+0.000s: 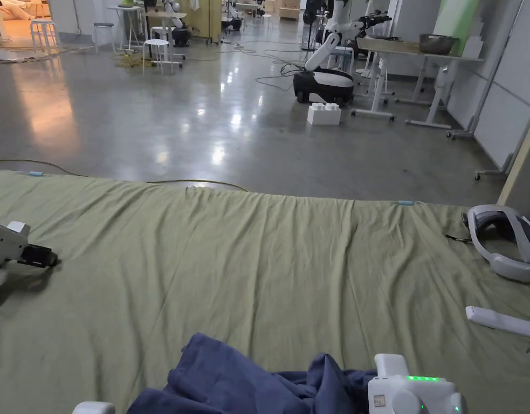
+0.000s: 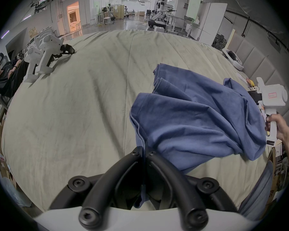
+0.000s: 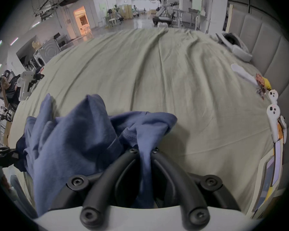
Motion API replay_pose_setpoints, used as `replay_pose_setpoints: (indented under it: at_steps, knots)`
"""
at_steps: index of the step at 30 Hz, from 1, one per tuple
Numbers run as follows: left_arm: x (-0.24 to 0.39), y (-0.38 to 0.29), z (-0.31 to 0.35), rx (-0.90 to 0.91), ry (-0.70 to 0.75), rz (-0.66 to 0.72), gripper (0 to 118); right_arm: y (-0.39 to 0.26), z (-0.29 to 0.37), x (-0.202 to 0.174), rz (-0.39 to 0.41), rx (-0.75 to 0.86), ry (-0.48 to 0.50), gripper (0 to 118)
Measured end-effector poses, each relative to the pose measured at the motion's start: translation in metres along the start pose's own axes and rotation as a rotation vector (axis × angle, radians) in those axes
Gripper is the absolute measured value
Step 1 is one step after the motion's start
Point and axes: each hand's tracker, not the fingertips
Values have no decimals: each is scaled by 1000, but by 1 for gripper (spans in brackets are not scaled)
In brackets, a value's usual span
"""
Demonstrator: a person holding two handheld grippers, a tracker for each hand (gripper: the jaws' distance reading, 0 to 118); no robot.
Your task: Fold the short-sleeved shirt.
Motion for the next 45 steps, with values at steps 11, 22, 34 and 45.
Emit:
replay_pose_setpoints:
  at_steps: [11,22,34,45]
  knots:
    - [-30,51,55,178,-48,64,5,8,132,5,8,316,-21,7]
    - [-42,116,157,419,-26,32,5,32,230,30,9,483,-123,7]
    - [-81,201,199,575,-11,57,5,110,309,29,-45,624,-104,6]
    - [-61,264,215,629,7,43,5,190,314,3,-41,644,-123,6]
